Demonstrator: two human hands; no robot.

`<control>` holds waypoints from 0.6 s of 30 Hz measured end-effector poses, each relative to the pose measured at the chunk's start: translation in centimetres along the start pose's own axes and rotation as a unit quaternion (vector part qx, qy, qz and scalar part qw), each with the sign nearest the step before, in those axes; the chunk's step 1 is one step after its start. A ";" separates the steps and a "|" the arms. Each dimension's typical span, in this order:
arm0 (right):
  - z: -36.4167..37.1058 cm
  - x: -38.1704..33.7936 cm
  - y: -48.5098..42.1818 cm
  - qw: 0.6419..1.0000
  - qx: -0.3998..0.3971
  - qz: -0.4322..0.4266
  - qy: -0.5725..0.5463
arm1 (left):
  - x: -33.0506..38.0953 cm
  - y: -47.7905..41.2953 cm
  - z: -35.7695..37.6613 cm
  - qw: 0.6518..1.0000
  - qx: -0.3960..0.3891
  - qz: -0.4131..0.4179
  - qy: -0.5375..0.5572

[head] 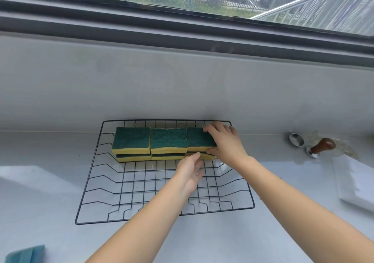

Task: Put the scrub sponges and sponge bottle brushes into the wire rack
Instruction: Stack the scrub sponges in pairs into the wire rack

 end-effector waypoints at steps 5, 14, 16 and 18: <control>-2.1 -1.8 2.5 0.991 0.028 0.054 -0.123 | 0.4 5.0 -0.4 0.985 -0.038 0.060 -0.155; -2.4 -14.0 17.5 0.948 0.021 -0.047 -0.314 | -0.7 18.6 -13.8 0.844 -0.084 0.242 -0.470; -1.6 -16.3 20.3 0.948 -0.055 -0.073 -0.305 | -1.7 20.4 -18.3 0.796 -0.030 0.262 -0.546; -0.6 -18.4 22.9 0.948 -0.123 -0.104 -0.274 | -2.9 21.8 -22.4 0.768 0.014 0.271 -0.580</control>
Point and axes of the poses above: each hand's wrist, its own y-axis away from the middle knuckle, its own z-axis out of the palm, x = y × z, the point moved 2 cm from there along -y, towards the middle knuckle, and after that the axes turned 11 degrees about y, right-handed, at the moved point
